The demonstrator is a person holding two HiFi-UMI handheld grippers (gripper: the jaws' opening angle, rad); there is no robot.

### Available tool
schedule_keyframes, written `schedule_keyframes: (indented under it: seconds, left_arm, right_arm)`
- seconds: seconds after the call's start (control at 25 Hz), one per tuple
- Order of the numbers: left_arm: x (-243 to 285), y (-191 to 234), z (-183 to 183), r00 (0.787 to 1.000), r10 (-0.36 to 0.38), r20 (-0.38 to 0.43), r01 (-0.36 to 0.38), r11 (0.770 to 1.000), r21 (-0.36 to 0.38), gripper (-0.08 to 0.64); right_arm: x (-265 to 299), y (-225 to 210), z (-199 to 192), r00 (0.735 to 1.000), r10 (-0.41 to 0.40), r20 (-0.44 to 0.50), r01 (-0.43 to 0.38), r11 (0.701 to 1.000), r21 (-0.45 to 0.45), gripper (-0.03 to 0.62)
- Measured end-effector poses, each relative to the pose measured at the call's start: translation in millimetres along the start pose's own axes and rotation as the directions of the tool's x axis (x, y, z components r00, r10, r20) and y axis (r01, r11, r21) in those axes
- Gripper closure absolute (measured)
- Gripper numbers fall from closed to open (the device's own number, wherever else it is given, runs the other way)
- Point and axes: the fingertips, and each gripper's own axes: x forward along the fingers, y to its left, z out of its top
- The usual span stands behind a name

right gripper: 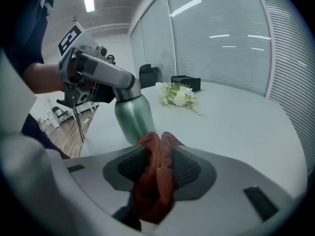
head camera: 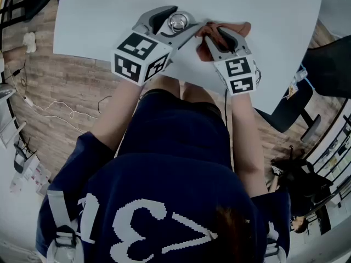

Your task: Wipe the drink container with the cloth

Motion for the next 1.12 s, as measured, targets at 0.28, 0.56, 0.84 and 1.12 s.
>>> schedule_keyframes:
  seconds: [0.28, 0.56, 0.84, 1.12]
  left_arm:
    - [-2.7, -16.1, 14.3, 0.997, -0.048, 0.056, 0.043, 0.994, 0.098, 0.282]
    - [-44.1, -19.5, 79.6, 0.965, -0.076, 0.252, 0.031, 0.983, 0.181, 0.298]
    - [-92.9, -25.1, 138.7, 0.896, -0.05, 0.44, -0.071, 0.965, 0.254, 0.537]
    - [-122.4, -36.7, 175.2, 0.857, -0.052, 0.513, -0.107, 0.955, 0.275, 0.543]
  right_arm:
    - [-36.3, -7.2, 57.4, 0.978, 0.011, 0.21, -0.017, 0.999, 0.029, 0.401]
    - [-118.4, -35.5, 141.9, 0.836, -0.116, 0.536, 0.065, 0.991, 0.114, 0.55]
    - [-193.4, -39.1, 198.0, 0.701, -0.21, 0.681, 0.134, 0.977, 0.163, 0.568]
    - [-232.2, -30.2, 226.5, 0.658, -0.221, 0.72, 0.18, 0.974, 0.134, 0.569]
